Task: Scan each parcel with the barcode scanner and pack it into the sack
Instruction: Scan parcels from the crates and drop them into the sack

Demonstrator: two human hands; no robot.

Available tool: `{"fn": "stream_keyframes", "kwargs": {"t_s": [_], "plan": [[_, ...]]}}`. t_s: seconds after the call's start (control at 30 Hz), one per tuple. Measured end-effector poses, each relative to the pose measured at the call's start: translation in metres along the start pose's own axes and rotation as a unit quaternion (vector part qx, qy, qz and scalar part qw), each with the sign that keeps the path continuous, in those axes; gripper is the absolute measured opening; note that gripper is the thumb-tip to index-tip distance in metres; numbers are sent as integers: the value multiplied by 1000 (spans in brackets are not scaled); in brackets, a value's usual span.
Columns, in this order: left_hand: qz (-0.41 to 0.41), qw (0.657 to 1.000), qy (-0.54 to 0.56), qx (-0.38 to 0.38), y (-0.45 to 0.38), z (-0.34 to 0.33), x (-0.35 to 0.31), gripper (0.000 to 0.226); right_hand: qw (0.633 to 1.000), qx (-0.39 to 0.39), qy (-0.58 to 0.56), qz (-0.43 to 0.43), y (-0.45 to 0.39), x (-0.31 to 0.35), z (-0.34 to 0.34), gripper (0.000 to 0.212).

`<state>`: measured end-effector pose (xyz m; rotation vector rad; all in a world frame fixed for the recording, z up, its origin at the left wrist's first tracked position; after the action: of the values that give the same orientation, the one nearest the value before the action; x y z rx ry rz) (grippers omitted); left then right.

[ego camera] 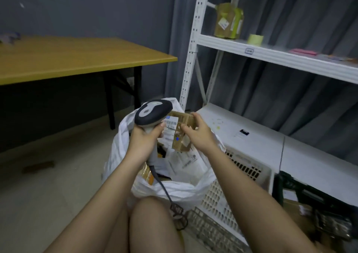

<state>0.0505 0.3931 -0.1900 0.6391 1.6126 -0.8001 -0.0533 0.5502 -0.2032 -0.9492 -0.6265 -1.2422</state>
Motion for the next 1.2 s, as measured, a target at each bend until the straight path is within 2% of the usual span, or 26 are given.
{"fn": "stream_keyframes", "kwargs": {"t_s": [0.07, 0.13, 0.2, 0.3, 0.43, 0.53, 0.73, 0.93, 1.1, 1.2], "plan": [[4, 1000, 1, 9, -3, 1, 5, 16, 987, 79, 138, 6, -5, -11, -15, 60], [8, 1000, -3, 18, -3, -2, 8, 19, 977, 94, 191, 6, -2, -17, -12, 63], [13, 999, -3, 30, 1, -9, 10, 36, 986, 60, 153, 13, 7, -16, 3, 58], [5, 998, -10, 56, 16, -31, 11, 20, 997, -11, 70, 18, 26, -25, 39, 41], [27, 991, -13, 130, 48, -78, 20, 37, 993, -122, 1, 8, 61, -59, 97, 31], [39, 983, -13, 181, 78, -114, 28, 43, 981, -190, 7, -30, 86, -96, 138, 29], [60, 946, -26, 317, 160, -197, 61, 40, 945, -273, 25, -180, 145, -213, 220, 22], [115, 912, -70, 389, 214, -249, 128, 52, 912, -258, 64, -313, 206, -324, 254, 19], [151, 888, -94, 425, 238, -265, 173, 39, 885, -226, 90, -396, 239, -395, 254, 22], [172, 872, -123, 441, 243, -267, 197, 37, 875, -172, 115, -437, 241, -433, 242, 28]]}}
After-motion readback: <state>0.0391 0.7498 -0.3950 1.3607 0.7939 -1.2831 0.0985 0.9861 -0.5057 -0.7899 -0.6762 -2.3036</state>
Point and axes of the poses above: each hand's wrist, its own y-axis away from the middle knuckle, its own z-axis out of the back of the hand, x = y × z, the point moved 2 cm from there along -y, towards the middle knuckle, and after that the axes turned 12 degrees about -x, right-handed, at the moved point
